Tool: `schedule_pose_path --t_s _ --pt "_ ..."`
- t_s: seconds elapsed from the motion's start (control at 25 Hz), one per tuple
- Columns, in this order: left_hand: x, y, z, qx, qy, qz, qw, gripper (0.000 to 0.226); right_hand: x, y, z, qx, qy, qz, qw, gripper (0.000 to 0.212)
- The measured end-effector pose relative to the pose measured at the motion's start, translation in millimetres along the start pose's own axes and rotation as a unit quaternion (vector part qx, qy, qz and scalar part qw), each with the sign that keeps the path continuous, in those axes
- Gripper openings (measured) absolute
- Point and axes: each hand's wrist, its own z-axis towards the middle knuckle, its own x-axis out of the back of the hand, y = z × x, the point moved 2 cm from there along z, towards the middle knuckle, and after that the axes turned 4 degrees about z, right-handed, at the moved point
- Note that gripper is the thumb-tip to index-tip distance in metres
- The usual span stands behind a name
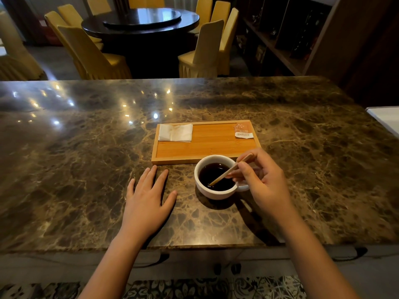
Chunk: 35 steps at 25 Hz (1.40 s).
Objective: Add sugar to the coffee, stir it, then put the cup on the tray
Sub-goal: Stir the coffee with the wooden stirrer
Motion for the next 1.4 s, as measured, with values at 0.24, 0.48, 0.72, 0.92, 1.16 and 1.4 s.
schedule_pose_path --t_s 0.24,0.48,0.72,0.92,1.16,1.4 --pt "-1 0 -1 0.0 -0.001 -0.001 1.0 0.063 -4 4 8 0.035 0.036 -0.077 0.996 0.011" --pt "-3 -2 0 0.0 0.002 0.0 1.0 0.063 10 -5 6 0.078 0.025 -0.201 0.976 0.006" --pt "-3 -1 0 0.001 0.001 -0.002 1.0 0.063 5 -9 5 0.029 -0.021 -0.125 0.992 0.006" --pt "-1 0 -1 0.001 -0.002 -0.002 1.0 0.063 -8 -2 14 0.004 0.004 -0.024 1.0 0.01" --pt "0 1 -1 0.002 -0.001 -0.004 1.0 0.062 -4 5 23 0.03 0.07 -0.069 0.995 0.009" --pt "-1 0 -1 0.002 -0.002 -0.001 1.0 0.063 15 1 10 0.042 0.057 -0.17 0.983 0.006"
